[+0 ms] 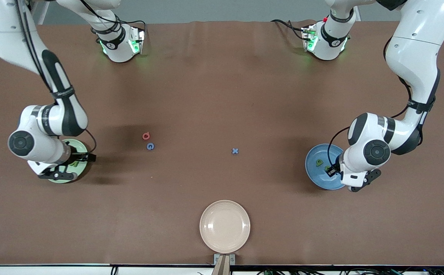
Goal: Sort upper and lower case letters into plates
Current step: 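Grasp blue G with the right gripper while the left gripper grasps blue x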
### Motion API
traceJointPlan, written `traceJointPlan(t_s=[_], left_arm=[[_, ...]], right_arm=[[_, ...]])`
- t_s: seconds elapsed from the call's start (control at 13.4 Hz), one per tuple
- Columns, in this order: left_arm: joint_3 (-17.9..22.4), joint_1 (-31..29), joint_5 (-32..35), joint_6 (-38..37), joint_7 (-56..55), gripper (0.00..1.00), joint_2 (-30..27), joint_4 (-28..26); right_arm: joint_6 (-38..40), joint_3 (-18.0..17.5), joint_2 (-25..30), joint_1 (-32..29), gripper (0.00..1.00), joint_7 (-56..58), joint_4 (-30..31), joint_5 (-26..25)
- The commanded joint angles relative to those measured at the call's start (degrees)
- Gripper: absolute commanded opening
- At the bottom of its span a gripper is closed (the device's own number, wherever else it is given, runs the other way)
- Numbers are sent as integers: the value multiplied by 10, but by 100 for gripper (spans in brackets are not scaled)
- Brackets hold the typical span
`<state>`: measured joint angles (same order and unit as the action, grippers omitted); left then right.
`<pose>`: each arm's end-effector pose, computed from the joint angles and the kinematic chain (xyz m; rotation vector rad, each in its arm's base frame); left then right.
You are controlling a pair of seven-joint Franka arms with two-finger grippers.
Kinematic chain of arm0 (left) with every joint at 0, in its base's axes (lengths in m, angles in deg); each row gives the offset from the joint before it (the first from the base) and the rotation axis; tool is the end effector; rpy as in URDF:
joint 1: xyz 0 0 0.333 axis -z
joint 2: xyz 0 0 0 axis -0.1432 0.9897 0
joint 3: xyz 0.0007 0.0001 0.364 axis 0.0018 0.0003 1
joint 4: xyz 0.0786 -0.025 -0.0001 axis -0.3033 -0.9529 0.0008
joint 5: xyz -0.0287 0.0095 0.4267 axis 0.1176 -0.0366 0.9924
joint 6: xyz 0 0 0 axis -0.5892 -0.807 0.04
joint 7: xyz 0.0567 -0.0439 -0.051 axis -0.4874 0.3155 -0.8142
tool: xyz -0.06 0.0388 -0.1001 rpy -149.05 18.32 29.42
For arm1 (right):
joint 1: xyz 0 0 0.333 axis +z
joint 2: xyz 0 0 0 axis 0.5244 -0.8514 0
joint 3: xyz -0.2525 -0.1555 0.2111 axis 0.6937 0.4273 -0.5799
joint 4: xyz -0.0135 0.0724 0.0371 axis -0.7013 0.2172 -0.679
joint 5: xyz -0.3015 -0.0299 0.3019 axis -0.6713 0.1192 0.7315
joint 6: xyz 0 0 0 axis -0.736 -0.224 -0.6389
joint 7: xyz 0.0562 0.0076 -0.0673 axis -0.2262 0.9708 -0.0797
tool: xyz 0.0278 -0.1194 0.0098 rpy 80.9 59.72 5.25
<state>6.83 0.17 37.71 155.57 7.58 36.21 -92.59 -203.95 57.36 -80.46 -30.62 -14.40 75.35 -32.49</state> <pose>0.6991 -0.0994 0.2181 -2.9089 -0.8620 0.0952 0.6613 -0.0041 0.2568 3.0304 0.0016 -0.2110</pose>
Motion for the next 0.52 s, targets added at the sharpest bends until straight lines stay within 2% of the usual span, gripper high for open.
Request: traceJointPlan(t_s=[0.0,0.15,0.45], left_arm=[[-48,1,4,-6,-80,100,-18,-14],[-74,34,5,-3,-175,100,-4,6],[-73,131,5,8,-308,100,34,50]], right_arm=[[32,0,45,75,100,-40,28,3],[32,-6,52,127,100,-40,41,6],[3,-35,45,173,100,-30,46,16]])
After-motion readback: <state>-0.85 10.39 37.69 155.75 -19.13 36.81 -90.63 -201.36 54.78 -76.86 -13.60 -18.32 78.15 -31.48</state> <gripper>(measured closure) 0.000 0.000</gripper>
